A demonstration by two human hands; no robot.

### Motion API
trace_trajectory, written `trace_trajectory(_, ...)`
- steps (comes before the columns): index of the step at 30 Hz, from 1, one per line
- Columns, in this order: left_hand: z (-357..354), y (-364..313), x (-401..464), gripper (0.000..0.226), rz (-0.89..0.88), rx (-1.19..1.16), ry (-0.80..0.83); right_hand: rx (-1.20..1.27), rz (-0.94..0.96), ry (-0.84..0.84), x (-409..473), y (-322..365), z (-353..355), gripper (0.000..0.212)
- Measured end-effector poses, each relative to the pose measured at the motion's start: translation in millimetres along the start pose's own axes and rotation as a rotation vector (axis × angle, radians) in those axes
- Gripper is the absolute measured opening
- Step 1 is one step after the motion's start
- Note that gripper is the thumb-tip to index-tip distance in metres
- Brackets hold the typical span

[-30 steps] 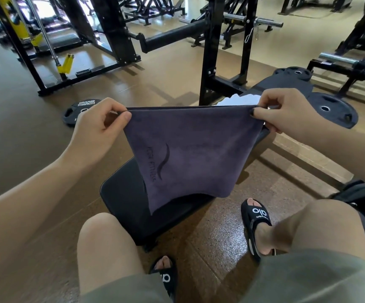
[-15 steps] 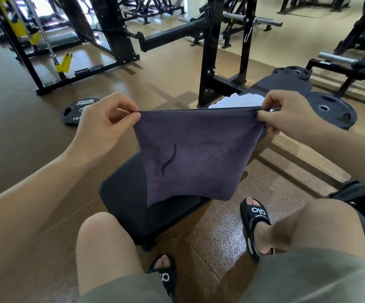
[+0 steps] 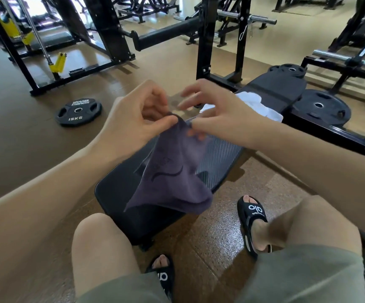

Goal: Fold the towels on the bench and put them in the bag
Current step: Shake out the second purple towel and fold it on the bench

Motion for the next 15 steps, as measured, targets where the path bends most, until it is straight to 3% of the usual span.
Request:
trace_trajectory(3, -8, -4, 2, 0.028, -0.028, -0.028, 0.041, 0.224, 0.017, 0.037, 8, 9, -15, 0.049)
trace_trajectory(12, -16, 11, -7, 0.012, -0.017, -0.072, 0.072, 0.151, 0.044, 0.052, 6, -3, -8, 0.026)
trace_trajectory(15, -25, 19, -18, 0.019, -0.022, -0.083, 0.106, 0.116, 0.066, 0.029, 6, -1, -4, 0.016)
Point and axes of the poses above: each hand's wrist, its own x-axis towards the middle knuckle, its own z-axis out of the back of the hand, y = z × x, the point moved 5 cm from there along x, towards the middle knuckle, and after that the axes turned 9 degrees about z, right-handed, at the moved point
